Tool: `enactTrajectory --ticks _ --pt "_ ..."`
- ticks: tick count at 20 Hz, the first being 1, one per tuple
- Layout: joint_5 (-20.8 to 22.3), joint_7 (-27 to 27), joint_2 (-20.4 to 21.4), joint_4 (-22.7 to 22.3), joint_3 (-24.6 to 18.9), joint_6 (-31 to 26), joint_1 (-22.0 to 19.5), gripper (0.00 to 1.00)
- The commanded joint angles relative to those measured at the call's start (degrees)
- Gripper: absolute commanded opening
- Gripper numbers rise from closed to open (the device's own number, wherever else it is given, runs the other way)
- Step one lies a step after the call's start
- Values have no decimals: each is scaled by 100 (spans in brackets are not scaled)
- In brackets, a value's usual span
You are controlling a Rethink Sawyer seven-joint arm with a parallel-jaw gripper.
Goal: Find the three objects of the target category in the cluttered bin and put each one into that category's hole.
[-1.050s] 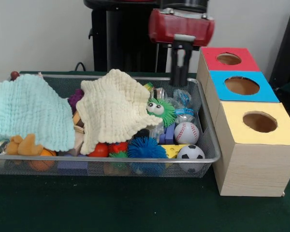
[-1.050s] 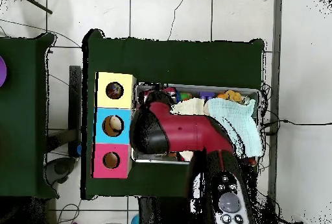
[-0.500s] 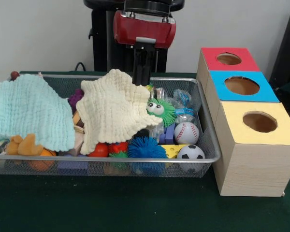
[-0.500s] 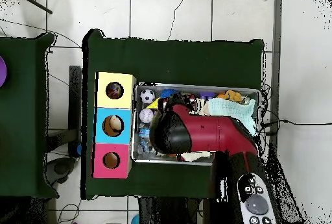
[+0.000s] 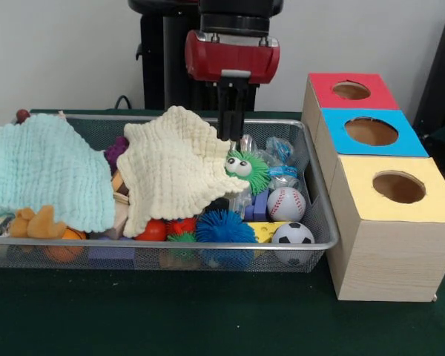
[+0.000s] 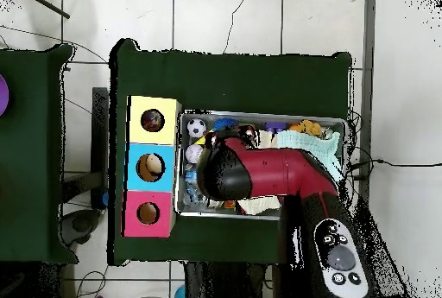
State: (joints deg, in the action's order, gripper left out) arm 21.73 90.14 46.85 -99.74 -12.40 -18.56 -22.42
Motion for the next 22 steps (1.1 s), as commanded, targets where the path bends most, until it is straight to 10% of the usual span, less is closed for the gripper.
enactTrajectory --ticks 1,22 --pt "514 -787 -451 72 -520 -905 -77 0" --pt "865 -811 -506 144 -783 -1154 -268 0"
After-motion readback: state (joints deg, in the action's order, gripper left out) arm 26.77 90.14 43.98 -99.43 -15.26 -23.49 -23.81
